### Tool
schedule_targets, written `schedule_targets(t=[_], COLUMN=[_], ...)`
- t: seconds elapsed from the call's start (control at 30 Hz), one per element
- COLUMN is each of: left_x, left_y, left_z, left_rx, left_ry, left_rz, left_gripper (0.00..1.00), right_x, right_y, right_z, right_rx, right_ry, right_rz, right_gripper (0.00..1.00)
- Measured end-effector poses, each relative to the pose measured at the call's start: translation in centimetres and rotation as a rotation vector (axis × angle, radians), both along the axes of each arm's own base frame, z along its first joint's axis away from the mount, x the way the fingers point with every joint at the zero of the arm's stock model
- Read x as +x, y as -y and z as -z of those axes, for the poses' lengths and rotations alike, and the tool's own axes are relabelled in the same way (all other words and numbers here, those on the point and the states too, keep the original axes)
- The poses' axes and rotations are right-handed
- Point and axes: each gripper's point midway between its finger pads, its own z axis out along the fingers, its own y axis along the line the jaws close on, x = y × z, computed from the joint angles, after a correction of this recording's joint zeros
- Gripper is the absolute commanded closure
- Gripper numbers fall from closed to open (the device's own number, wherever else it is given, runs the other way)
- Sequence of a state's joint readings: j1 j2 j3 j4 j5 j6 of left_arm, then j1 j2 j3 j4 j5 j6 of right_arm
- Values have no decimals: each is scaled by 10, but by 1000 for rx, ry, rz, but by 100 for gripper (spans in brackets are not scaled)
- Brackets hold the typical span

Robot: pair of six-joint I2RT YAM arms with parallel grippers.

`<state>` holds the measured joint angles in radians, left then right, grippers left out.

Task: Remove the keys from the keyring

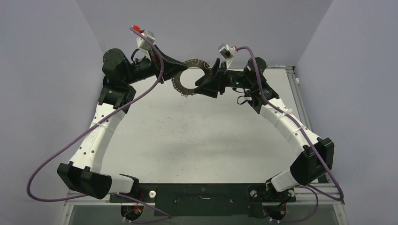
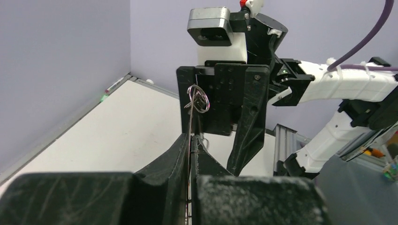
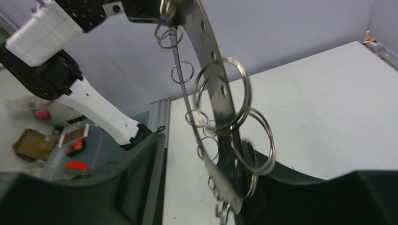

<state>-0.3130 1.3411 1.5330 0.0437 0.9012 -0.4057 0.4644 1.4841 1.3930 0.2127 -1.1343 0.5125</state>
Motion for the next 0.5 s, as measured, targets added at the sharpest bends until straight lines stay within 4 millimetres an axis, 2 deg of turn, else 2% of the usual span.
schedule_targets(t=[0.1,0.13,0.3,0.33,0.4,0.47,0.5], left_x=[-1,-3,-2,-1,1,10,16], left_y=[-2,-2,-9,-10,-13,-18,-22], left_z=[-2,-4,-11,-12,-15,-15,-13], left_rx=[-26,-37,-70,-77,-87,-95,-97], left_ry=[-29,-32,-37,-40,-37,-34,-40], left_rz=[14,20,11,6,-14,-62,-87], left_gripper=[100,100,99,91,67,49,44], right_x=[-9,-9,-15,-14,-9,-3,-1], right_y=[-10,-10,-11,-11,-13,-15,-17], right_z=[-6,-7,-20,-22,-25,-27,-28], right_rx=[17,19,29,30,31,33,34], right_ry=[-7,-15,-27,-28,-35,-42,-48], right_rz=[-21,-19,-38,-35,-25,-7,5], right_gripper=[90,94,95,95,95,95,95])
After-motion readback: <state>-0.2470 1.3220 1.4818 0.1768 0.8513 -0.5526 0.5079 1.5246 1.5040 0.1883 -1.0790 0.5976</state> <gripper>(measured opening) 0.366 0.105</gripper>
